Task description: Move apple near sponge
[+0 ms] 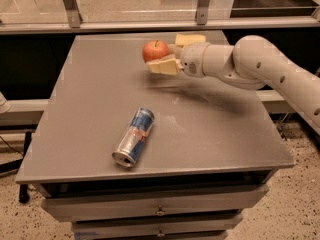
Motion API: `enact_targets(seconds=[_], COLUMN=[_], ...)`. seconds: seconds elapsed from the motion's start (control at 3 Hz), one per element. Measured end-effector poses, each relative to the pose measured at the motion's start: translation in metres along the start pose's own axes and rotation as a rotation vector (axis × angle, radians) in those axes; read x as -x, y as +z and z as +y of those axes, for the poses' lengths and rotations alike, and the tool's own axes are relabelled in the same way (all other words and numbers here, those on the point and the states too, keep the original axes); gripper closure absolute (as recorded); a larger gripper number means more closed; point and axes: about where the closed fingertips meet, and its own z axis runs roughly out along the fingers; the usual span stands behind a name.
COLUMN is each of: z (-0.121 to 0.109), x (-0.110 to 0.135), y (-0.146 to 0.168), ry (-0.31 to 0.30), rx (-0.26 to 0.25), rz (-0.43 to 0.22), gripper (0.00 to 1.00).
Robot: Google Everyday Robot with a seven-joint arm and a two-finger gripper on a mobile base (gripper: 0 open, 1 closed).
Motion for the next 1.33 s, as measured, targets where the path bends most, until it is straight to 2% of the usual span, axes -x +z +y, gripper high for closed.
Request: enact_targets(seconds=[0.33,0.67,1.0,1.33], z=[-0.019,-0.072,-0.125,-0.169], x=[-0.012,-0.029,-0.035,-0.037], y=[-0.008,-0.04,-0.073,-0.099], ry=[0.012,0.027,0.022,0.011], rx=[-0.054,-0.179,-0.305,-0.401], rz=[0.015,0.026,0.01,0.001], gripper=[1.0,1.0,1.0,1.0])
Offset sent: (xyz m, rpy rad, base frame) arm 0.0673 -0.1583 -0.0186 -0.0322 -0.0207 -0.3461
